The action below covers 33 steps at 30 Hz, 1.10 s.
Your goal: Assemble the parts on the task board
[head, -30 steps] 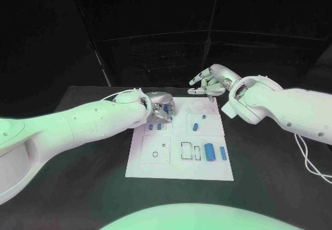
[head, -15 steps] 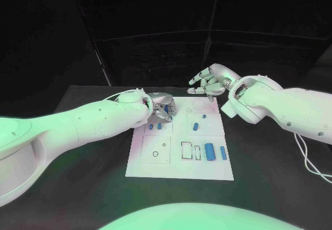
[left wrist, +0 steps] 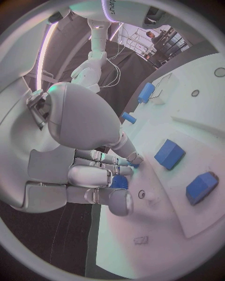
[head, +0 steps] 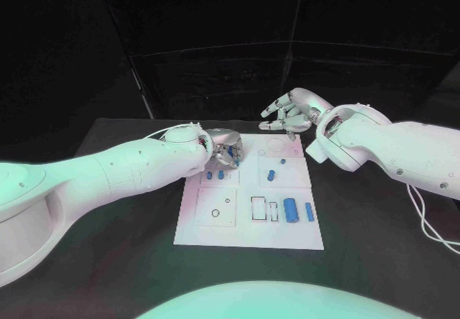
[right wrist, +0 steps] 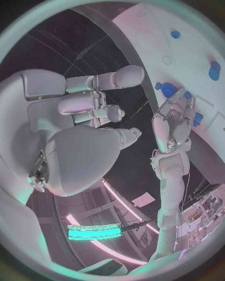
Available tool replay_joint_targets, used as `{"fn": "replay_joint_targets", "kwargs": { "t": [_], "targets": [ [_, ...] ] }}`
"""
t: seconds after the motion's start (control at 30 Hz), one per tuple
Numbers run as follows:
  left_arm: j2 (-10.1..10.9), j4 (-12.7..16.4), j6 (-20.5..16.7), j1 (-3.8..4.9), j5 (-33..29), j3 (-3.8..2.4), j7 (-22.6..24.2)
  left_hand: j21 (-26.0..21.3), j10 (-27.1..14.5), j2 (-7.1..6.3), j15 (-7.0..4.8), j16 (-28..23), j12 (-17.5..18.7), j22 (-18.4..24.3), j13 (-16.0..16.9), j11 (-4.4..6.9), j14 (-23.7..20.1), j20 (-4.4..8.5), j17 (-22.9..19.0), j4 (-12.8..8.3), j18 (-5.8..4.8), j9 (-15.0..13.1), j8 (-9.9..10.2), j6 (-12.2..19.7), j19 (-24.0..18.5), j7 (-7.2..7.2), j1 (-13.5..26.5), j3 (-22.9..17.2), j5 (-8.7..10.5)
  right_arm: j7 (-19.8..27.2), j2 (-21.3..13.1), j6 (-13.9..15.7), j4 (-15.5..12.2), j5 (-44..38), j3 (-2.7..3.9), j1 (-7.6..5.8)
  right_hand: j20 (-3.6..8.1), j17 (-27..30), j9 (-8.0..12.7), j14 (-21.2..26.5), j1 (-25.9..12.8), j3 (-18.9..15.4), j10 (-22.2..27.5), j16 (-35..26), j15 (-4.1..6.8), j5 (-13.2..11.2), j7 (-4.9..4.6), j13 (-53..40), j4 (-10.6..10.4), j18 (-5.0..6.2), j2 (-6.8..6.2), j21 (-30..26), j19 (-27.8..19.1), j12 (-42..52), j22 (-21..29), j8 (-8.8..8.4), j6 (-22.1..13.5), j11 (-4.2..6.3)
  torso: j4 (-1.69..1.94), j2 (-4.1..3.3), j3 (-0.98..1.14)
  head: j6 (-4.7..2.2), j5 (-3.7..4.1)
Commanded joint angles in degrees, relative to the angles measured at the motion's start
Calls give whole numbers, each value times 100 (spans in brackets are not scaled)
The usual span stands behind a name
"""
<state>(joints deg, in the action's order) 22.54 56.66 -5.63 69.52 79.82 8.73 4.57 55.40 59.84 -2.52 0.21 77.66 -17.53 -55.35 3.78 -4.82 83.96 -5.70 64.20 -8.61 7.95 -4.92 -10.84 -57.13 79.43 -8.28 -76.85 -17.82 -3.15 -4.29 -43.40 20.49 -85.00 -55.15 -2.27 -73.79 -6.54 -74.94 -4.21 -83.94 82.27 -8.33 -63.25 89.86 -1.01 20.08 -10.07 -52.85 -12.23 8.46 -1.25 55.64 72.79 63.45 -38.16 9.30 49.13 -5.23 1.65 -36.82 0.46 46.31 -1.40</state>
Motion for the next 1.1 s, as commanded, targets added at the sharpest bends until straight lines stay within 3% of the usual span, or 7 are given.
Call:
{"fn": "replay_joint_targets", "kwargs": {
  "t": [0.03, 0.43, 0.67, 0.93, 1.03, 1.1],
  "targets": [
    [-16, -9, 181, -14, 97, 12, -47, 48, 81, 45, -31, 21, 37, -49, -4, 10, 23, 3, -13, -1, -44, 6, 17, -84, 45, 14, 13, -48, 26, 52, 4, -2, -16, 11, 4, -10, 4, -1506, 4, -606, 51, 15, 28, 14, 12, 18, -9, 2, -35, 57, 18, -35, 35, 25, -4, 33, -36, 2, -5, -1, 1, 4, -2],
    [-37, -20, 276, -32, 124, 14, -25, 182, 477, 117, -105, 48, 224, -213, 4, 98, 28, 68, -63, 5, -63, 9, 24, -408, 45, 86, 66, -323, 29, 55, 7, -1, -16, 11, 4, -10, 4, -1506, 4, -606, 53, 14, 17, 14, 12, 19, -10, -10, -41, 57, 26, -34, 39, 38, -7, 36, -36, 2, -3, -1, -2, 15, 5],
    [-7, -6, -10, -35, 126, 13, -49, 305, 672, 187, -126, 68, 342, -352, 17, 118, 39, 99, -77, -97, -86, 17, 56, -532, 68, 71, -42, -576, 35, 60, 4, 4, -18, 11, 4, -10, 4, -1506, 4, -606, 53, 14, 17, 14, 12, 19, -10, -10, -41, 57, 26, -34, 39, 38, -7, 36, -36, 2, -1, -1, -3, -2, 4],
    [153, 183, -350, -36, 56, 1, 9, 334, 680, 174, -118, 65, 415, -387, 10, 102, 37, 97, -103, -130, -94, 28, 92, -531, 70, 52, -42, -642, 35, 70, 7, 6, -10, 11, 4, -10, 4, -1506, 4, -606, 53, 14, 17, 14, 12, 19, -10, -10, -41, 57, 26, -34, 39, 38, -7, 36, -36, 2, 2, 3, -4, -19, 3],
    [265, 334, -441, -36, -34, -45, 10, 352, 689, 167, -114, 66, 441, -407, 9, 96, 38, 95, -107, -141, -98, 32, 104, -534, 73, 40, -39, -668, 35, 79, 6, 7, -12, 11, 4, -9, 4, -1506, 3, -606, 53, 13, 15, 14, 12, 20, -9, -11, -47, 56, 31, -33, 43, 43, -10, 38, -36, 2, 10, 2, -5, -24, 10],
    [344, 448, -482, -37, -95, -111, 0, 365, 694, 162, -111, 68, 458, -422, 9, 91, 40, 94, -107, -149, -100, 35, 114, -533, 76, 33, -36, -685, 35, 85, 7, 8, -11, 11, 4, -9, 4, -1506, 3, -606, 53, 13, 15, 14, 12, 20, -9, -11, -47, 56, 31, -33, 43, 43, -10, 38, -36, 2, 10, 2, -3, -21, 4]
  ]
}}
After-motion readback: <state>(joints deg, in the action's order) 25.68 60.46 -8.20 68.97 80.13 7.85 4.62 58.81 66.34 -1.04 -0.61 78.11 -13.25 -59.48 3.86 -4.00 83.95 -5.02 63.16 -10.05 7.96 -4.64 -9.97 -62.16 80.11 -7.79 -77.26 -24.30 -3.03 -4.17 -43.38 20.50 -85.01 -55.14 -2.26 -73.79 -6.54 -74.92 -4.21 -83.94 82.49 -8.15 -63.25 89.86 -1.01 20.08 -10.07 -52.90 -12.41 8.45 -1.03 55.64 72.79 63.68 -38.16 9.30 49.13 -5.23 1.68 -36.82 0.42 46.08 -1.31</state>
